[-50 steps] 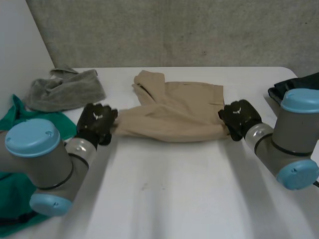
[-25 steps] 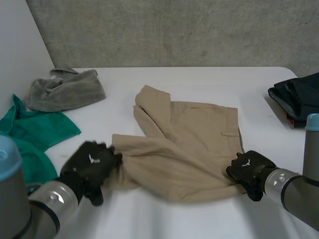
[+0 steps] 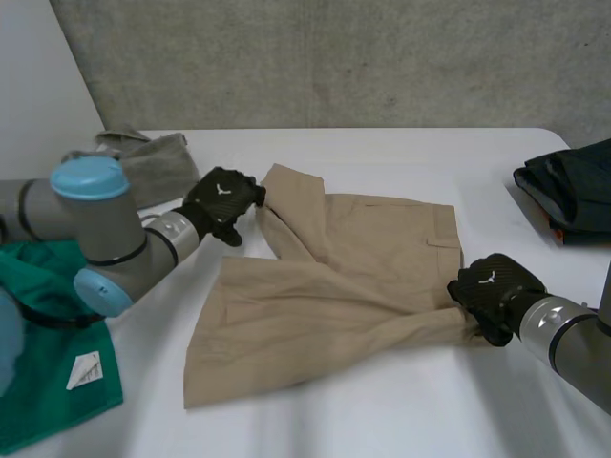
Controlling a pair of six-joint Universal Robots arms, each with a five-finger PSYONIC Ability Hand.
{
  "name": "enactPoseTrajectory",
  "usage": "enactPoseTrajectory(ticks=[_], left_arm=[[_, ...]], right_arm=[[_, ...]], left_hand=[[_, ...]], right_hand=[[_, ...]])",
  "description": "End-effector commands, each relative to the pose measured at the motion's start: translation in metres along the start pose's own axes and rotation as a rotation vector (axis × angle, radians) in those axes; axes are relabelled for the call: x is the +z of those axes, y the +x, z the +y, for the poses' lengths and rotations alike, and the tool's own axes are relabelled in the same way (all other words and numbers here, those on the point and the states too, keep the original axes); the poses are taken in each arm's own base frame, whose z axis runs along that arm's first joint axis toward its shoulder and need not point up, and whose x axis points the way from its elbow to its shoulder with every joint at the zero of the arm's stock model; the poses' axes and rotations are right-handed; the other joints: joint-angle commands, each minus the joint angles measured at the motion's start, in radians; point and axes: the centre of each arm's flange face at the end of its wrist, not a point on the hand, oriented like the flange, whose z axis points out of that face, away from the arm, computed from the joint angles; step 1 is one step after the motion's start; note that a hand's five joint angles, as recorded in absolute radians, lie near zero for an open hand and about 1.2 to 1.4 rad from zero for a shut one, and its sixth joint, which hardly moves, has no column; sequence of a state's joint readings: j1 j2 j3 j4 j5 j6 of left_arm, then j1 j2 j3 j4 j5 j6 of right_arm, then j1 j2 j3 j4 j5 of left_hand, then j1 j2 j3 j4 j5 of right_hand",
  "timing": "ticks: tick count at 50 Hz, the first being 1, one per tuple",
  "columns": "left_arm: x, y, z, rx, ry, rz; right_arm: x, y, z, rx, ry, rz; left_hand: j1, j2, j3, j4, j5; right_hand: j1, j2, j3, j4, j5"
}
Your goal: Fold the laundry.
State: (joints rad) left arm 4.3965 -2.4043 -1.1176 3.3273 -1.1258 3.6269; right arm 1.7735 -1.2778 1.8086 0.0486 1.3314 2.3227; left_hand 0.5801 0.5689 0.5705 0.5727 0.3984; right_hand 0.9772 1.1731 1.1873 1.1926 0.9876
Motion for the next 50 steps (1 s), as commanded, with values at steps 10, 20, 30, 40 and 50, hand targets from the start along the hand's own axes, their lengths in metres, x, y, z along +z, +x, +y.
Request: enactPoseTrajectory(ticks=[10,20,30,40,50], left_arm=[[0.033,0.006,0.03,-0.012,0.021,0.025],[0.037,0.001,0.013,-0.023,0.11,-0.012],[0.039,0.006,0.012,-0.032,0.122,0.0],[0.044,0.012,0.024,-0.037,0.113,0.006],[0.047,0.012,0.03,-0.038,0.108,-0.005]], right_arm=[[0.004,0.0,0.004,0.005,-0.007,0.002],[0.005,0.001,0.003,0.003,-0.001,0.006],[0.008,-0.002,0.007,0.007,-0.012,-0.006],[0.009,-0.001,0.007,0.005,-0.009,-0.005],[0.01,-0.002,0.008,0.007,-0.014,-0.008]], left_hand=[[0.136,0.147,0.145,0.143,0.143],[0.13,0.141,0.139,0.137,0.137],[0.127,0.138,0.136,0.134,0.134],[0.165,0.176,0.174,0.172,0.172],[0.482,0.493,0.491,0.489,0.489]], right_hand=[[0.419,0.223,0.209,0.204,0.234],[0.419,0.223,0.209,0.204,0.234],[0.419,0.223,0.209,0.204,0.234],[0.419,0.223,0.209,0.204,0.234],[0.419,0.223,0.209,0.204,0.234]])
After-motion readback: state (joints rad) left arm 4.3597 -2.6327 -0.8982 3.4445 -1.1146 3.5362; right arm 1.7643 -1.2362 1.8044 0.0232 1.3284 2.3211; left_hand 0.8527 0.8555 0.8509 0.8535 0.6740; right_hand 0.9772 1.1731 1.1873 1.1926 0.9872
